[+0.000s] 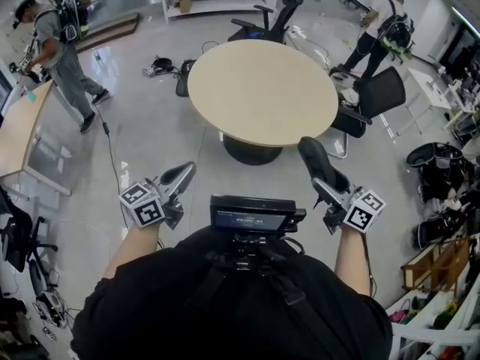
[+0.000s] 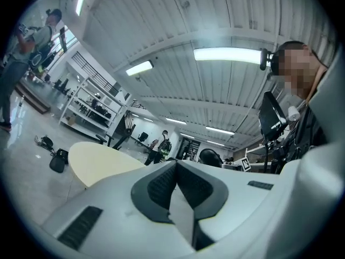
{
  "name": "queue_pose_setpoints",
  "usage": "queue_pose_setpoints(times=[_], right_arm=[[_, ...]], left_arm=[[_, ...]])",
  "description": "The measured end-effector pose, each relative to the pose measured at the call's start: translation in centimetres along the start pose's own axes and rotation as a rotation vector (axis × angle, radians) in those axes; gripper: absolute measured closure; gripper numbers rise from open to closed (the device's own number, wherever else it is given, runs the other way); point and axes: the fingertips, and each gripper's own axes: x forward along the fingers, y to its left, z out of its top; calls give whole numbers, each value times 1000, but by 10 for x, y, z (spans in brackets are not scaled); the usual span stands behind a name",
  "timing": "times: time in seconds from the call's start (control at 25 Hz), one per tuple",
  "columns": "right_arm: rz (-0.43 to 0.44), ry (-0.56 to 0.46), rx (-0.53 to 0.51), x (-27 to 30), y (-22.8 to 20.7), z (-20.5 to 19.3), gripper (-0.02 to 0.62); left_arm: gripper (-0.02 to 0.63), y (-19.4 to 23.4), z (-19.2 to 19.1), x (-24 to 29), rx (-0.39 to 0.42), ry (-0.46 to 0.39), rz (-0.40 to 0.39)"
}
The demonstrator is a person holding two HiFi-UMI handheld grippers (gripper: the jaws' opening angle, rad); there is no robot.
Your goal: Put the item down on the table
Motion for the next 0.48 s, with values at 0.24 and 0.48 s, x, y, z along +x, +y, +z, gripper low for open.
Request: queue_pose_setpoints(times=[0.24,0.48], right_arm=[[97,7,-22,-1,-87,54,285],[120,13,-20,-10,-138,61,285]], left_arm=[[604,-7,10,75,13,-37,99],[604,-15,2,137,40,-27,91]])
